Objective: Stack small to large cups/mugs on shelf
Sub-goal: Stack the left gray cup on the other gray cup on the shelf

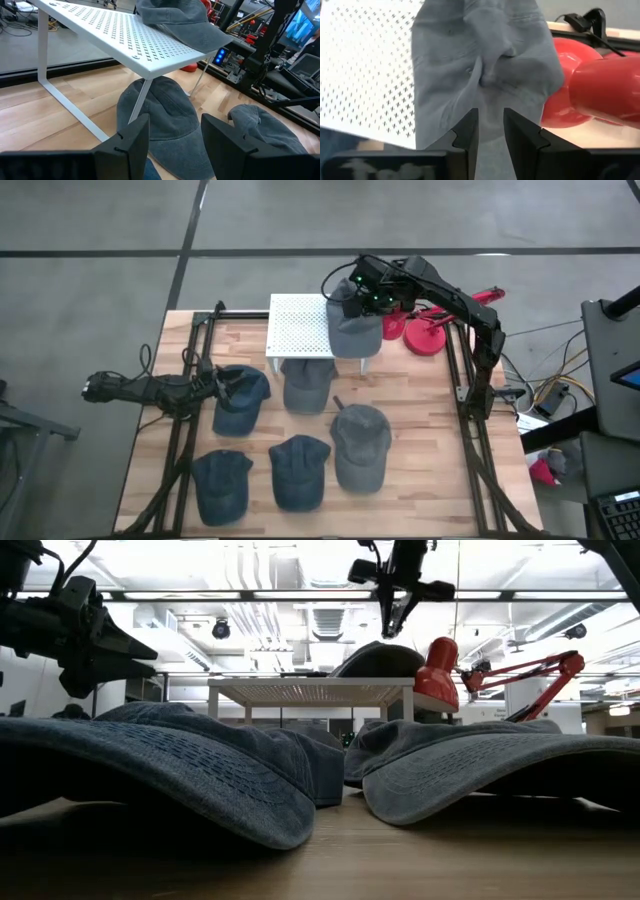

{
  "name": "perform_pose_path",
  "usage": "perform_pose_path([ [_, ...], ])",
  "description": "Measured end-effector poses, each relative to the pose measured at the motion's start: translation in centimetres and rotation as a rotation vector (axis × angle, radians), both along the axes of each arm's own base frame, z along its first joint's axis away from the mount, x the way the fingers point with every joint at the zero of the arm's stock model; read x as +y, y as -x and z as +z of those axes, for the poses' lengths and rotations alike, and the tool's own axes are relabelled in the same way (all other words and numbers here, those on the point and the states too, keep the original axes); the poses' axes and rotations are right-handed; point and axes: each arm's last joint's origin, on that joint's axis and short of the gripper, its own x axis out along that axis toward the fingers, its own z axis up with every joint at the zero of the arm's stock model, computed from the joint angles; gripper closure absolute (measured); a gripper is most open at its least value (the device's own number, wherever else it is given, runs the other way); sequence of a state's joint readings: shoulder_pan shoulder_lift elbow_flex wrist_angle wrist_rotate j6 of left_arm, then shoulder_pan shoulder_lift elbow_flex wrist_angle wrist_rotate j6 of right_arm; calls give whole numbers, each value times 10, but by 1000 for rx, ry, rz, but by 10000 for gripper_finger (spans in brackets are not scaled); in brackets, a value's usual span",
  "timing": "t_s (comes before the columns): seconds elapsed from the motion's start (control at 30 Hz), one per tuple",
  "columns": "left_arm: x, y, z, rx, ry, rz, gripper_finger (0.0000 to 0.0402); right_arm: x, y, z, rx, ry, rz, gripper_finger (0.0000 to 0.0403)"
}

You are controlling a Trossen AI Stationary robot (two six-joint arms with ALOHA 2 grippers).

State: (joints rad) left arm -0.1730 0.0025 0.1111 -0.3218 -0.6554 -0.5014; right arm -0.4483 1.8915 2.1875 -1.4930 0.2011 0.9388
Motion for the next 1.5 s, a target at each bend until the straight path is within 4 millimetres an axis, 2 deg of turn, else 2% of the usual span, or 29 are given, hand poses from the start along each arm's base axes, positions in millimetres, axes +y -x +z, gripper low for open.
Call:
perform_pose_path([
  [0.33, 0, 0, 0, 0, 0, 0, 220, 31, -6, -5, 101, -19, 151, 341],
  [0.7, 0, 0, 0, 0, 0, 1, 221, 92, -25, -11, 100, -91, 359, 341],
  [0.93, 0, 0, 0, 0, 0, 1, 220, 129, -30, -23, 119, -196, 444, 337],
  [1.2, 0, 0, 0, 0, 0, 0, 220, 174, -31, -53, 225, -285, 466, 336],
  [1.5, 0, 0, 0, 0, 0, 0, 221, 213, -21, -96, 389, -360, 368, 305],
])
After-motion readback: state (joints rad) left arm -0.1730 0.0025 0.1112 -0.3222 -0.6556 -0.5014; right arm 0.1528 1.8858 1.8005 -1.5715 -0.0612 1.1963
